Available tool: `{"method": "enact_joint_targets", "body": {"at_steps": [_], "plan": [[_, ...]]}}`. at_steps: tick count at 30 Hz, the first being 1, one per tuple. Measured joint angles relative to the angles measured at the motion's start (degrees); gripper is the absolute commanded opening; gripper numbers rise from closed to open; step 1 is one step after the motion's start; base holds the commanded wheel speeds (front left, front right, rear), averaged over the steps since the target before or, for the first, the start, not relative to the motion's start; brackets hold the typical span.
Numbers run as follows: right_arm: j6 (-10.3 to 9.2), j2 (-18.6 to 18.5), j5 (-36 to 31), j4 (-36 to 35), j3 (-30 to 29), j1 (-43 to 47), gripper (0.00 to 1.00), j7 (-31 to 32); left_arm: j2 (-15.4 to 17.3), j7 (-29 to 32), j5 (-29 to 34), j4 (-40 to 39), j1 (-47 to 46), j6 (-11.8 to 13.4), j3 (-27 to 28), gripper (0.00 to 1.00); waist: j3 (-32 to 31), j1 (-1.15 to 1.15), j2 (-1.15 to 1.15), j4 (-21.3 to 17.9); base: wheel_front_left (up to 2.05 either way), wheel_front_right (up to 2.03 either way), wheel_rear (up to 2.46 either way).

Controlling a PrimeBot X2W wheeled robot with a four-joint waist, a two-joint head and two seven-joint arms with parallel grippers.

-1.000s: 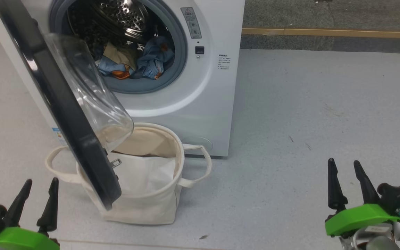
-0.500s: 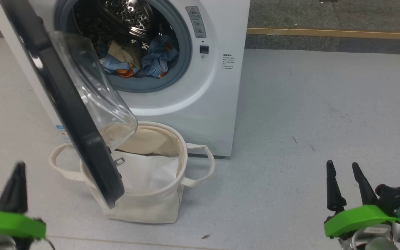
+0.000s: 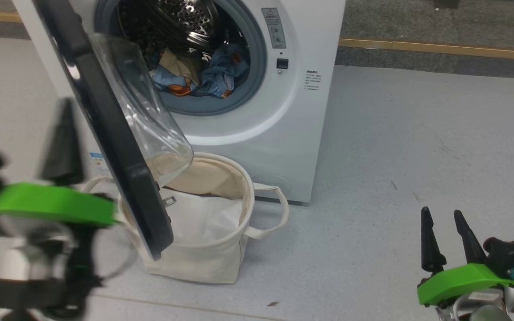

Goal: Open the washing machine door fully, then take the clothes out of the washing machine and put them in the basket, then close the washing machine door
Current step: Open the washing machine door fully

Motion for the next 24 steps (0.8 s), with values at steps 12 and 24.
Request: {"method": "enact_joint_targets", "body": {"at_steps": [12,24], "plan": [[0.00,0.00,0.01,0.01,0.80,-0.02,1.00,0.00,-9.84,5.79,0.33,1.88,0.24,5.09,-14.12,0.00,0.78,0.00,0.00,1.40,0.00,0.00,0.00],[0.00,0.00,0.01,-0.04,1.78,-1.14,1.00,0.00,-11.83,-6.91,-0.57,23.10,0.59,3.44,-14.40,0.00,2.95,0.00,0.00,0.74,0.00,0.00,0.00]]}}
